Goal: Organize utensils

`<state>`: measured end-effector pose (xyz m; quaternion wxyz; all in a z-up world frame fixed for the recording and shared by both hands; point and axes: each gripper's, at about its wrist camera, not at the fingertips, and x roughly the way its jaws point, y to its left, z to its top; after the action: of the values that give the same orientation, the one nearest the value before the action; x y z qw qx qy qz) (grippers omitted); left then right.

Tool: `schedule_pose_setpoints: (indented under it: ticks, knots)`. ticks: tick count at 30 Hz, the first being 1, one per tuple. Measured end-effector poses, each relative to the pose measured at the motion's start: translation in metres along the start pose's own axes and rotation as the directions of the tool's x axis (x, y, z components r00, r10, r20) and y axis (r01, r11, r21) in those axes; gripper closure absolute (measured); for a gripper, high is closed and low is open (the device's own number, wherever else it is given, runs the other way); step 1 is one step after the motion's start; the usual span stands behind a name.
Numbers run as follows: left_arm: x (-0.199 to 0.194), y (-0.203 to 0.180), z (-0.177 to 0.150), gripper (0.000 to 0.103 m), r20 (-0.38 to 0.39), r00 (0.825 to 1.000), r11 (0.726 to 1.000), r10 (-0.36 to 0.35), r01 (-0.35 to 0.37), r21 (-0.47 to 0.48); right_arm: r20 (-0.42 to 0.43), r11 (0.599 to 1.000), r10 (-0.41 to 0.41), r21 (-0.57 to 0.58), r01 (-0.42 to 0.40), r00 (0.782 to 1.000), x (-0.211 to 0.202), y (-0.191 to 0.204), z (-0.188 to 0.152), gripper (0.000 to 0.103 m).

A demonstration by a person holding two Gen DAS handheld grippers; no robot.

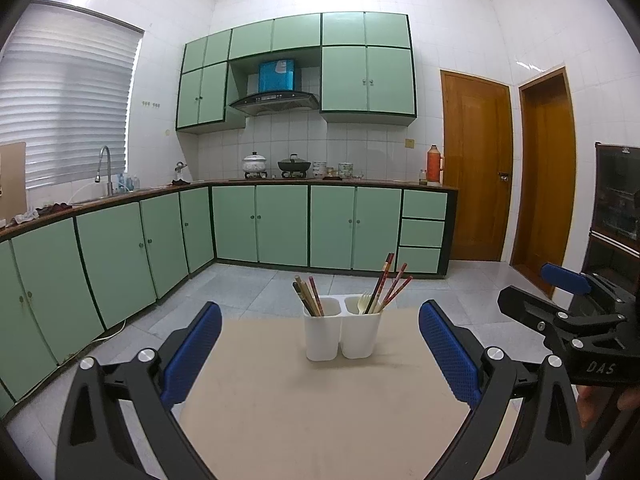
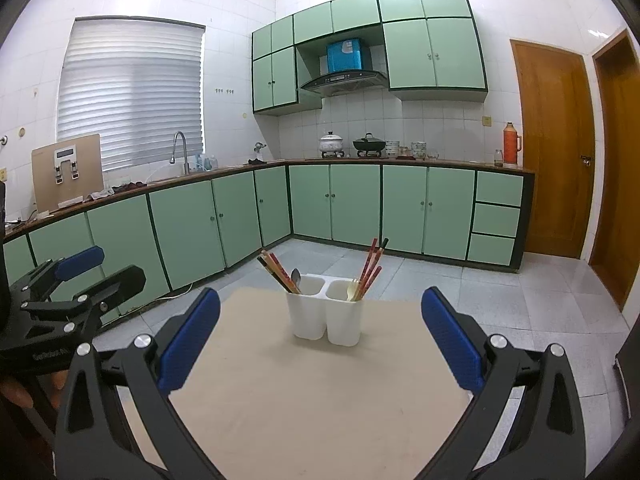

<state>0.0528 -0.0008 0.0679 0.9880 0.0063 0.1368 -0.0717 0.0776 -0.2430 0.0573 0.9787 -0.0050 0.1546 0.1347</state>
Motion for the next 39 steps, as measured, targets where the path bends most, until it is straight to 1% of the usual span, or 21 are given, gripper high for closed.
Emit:
schedule_pose_setpoints:
  ticks: [39]
  knots:
    - [-0.0006, 0.0026, -0.0053, 0.006, -0.011, 1.000, 1.000, 0.010, -0.010, -0.006, -0.009, 1.000, 0.002, -0.007, -0.002, 1.000, 0.0033, 0.0042, -0.0019, 0.005]
